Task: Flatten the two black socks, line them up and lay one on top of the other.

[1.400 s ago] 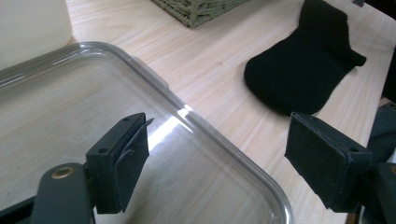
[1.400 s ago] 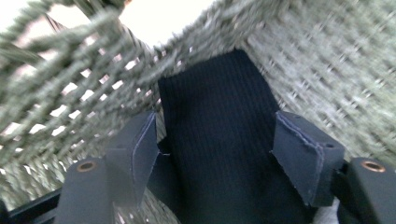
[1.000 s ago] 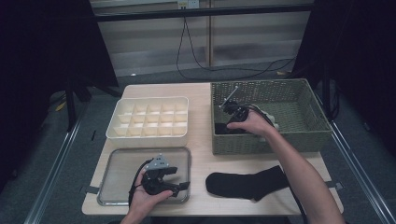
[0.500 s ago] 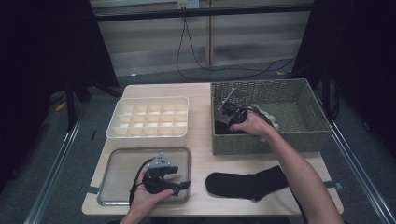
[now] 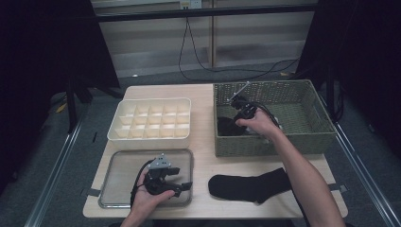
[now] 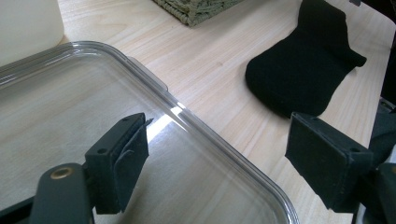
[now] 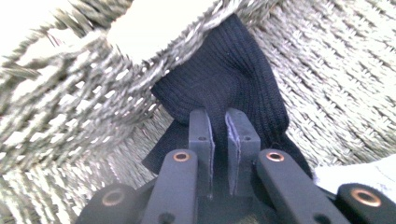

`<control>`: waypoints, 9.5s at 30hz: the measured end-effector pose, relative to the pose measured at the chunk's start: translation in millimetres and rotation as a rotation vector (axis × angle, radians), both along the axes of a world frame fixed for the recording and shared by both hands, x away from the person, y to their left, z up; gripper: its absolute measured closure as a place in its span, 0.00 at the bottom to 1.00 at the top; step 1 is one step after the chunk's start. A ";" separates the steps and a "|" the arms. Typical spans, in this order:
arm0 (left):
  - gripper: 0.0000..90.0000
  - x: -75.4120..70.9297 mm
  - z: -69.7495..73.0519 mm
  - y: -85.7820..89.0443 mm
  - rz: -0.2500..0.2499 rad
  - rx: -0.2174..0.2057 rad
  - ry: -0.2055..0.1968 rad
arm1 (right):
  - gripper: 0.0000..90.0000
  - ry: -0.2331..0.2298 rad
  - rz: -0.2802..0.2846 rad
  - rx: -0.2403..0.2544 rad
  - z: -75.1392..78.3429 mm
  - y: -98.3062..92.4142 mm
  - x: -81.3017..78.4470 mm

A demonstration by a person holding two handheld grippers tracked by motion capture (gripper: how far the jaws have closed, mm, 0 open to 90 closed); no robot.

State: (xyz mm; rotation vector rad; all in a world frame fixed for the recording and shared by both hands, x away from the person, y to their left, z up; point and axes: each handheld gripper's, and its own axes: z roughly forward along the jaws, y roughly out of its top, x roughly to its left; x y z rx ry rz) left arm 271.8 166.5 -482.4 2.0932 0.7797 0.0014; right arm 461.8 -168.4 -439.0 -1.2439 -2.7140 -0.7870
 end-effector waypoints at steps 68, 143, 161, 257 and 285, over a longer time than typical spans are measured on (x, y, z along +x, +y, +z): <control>0.22 -14.8 7.0 -2.4 -0.023 -0.001 -0.061 | 0.91 -0.320 -0.198 0.521 65.8 -75.5 -76.3; 0.28 -11.9 6.3 -16.1 -0.029 0.008 -0.049 | 0.91 -0.310 -0.086 0.585 53.7 -48.4 -219.5; 0.51 0.1 16.0 -65.6 -0.161 -0.045 -0.063 | 0.91 -0.166 -0.034 0.508 1.8 -16.9 -219.2; 0.84 11.0 -3.2 -81.1 -0.195 -0.003 -0.006 | 0.84 -0.297 -0.352 0.403 -20.9 -139.6 -277.0; 0.96 19.3 -6.7 -105.6 -0.274 0.034 0.015 | 0.67 -0.112 -0.176 0.202 -52.8 -82.4 -196.6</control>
